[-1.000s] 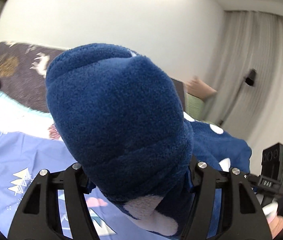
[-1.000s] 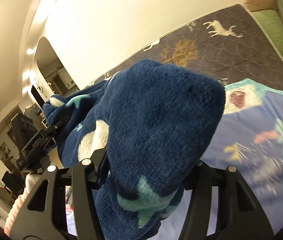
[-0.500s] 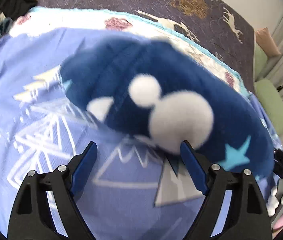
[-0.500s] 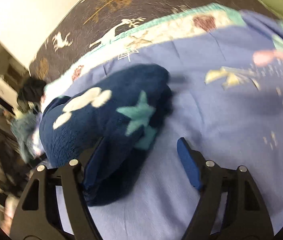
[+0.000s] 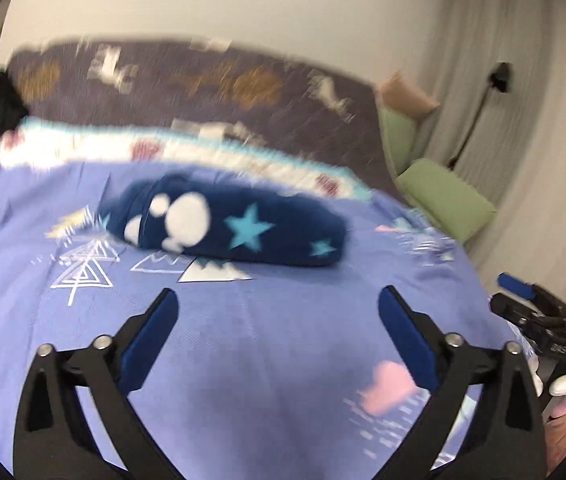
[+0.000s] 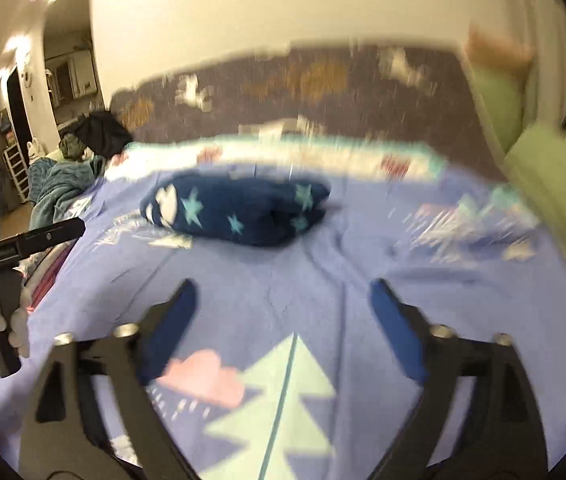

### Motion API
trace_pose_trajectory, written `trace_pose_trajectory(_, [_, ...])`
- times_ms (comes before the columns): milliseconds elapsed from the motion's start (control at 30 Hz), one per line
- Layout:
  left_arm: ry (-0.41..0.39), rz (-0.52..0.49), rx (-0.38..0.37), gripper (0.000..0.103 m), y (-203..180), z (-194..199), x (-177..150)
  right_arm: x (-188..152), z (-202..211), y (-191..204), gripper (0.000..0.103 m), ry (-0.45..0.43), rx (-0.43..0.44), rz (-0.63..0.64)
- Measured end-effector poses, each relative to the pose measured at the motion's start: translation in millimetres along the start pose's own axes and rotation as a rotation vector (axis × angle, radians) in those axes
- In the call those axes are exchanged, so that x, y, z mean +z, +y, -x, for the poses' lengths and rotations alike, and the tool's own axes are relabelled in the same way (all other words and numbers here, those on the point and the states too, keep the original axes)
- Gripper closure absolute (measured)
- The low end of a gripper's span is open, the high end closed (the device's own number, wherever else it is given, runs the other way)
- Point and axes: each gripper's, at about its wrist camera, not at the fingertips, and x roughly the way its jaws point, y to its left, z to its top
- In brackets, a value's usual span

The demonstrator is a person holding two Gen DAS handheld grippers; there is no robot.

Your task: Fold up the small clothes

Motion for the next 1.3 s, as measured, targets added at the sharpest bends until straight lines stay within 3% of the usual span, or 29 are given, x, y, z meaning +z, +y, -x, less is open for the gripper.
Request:
trace_pose_trajectory(100, [-0.093,-0.062,0.063,0.001,-41.7,47.9,-21.7,-18.0,71.3,16.7,0.002,-0.182,-0.071,-0.041])
trace_pose_trajectory(133, [-0.101,-0.068,0.093,0.001,-52.2,58.6,-27.6,-22.2,84.2,18.1,0.002,-0.205,-0.078,-0.069])
trace_pose_trajectory(200, [-0.101,-0.073,0.164,0.001,-74.0,79.4,-43.0,-29.8,105.3,19.3,0.002,-0.188,-0.053,-0.136])
trace_pose_trajectory(300, [-0.103,-0.076,0.210,0.001,-90.5,96.0,-54.9,-38.4,125.2,26.3,0.002,-0.123,-0.036,-0.174])
trace_pose_trajectory(467, [-0.146,-0.110,0.302,0.001,-119.1,135.6,-71.5,-56.0,162.4,42.8,0.002,-0.157,-0.034,-0.174])
trace_pose_trajectory(700, [-0.155,-0.098,0.310,0.001,-132.6,168.0,-86.1,-74.4,185.3,58.3,0.002,-0.137,-0.054,-0.137])
trace_pose_trajectory(967, [-0.119,-0.048,0.322,0.001,-128.8,176.2,-95.3,-87.0,194.5,62.1,0.002,-0.111,-0.058,-0.139])
trace_pose_trajectory(1300, [-0.138,-0.105,0.341,0.001,-139.5,185.6,-104.7,-93.0,202.9,65.9,0.002,-0.109,-0.072,-0.129])
